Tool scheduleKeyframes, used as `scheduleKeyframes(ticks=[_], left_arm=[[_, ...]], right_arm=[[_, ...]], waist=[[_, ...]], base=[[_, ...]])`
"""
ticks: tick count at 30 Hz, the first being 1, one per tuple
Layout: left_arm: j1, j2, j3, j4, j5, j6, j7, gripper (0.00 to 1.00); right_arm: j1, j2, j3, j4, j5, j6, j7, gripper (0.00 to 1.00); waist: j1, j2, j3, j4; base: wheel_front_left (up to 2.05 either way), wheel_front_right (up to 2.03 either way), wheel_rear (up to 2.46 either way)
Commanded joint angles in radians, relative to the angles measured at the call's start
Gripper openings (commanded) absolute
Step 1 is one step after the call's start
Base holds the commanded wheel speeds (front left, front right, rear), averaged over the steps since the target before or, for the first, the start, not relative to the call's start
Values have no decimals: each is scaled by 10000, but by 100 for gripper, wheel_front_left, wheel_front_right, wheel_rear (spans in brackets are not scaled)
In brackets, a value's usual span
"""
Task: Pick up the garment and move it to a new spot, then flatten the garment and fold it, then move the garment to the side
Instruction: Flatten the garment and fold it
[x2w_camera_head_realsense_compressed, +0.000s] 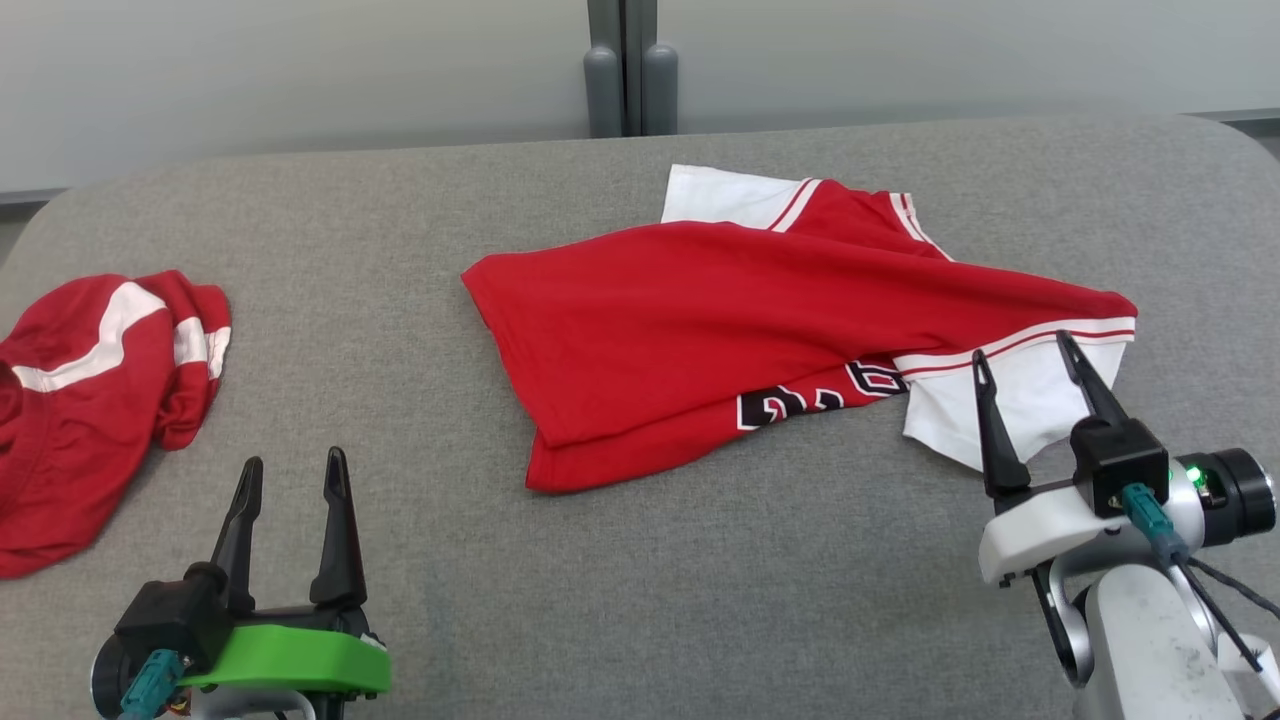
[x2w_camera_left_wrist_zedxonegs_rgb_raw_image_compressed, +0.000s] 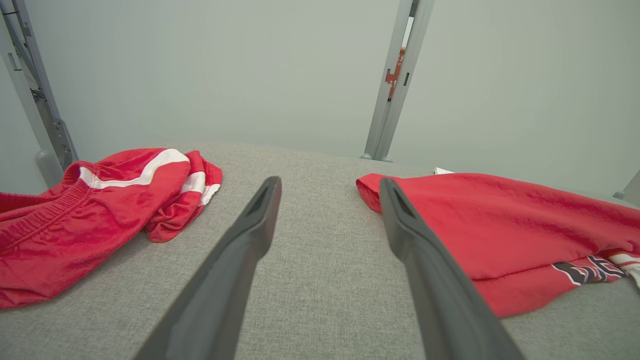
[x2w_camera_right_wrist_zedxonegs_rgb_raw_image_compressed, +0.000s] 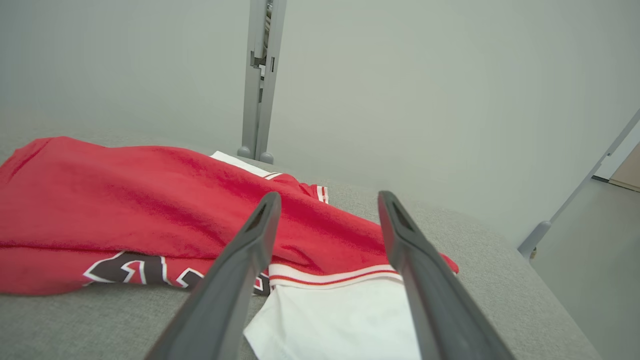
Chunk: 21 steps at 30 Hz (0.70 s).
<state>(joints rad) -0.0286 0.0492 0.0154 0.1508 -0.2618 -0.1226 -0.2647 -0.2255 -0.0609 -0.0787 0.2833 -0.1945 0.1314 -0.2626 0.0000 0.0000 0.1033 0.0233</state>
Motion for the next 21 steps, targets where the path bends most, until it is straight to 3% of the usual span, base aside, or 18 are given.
scheduleKeyframes(ticks=[1,10,21], left_arm=[[179,21,40,-37,2,31,5,100],[634,23,41,-101,81,89,5,100],[1011,23,-45,-137,188,151,5,100]], right_arm=[[277,-4,84,-161,116,-14,-26,100],[1481,75,343,-1103,675,-14,-29,100],[1727,99,449,-1158,1403,-14,149,100]], waist=[[0,0,-250,-177],[0,0,-771,-278],[0,0,-955,-207]], base=[[0,0,0],[0,0,0],[0,0,0]])
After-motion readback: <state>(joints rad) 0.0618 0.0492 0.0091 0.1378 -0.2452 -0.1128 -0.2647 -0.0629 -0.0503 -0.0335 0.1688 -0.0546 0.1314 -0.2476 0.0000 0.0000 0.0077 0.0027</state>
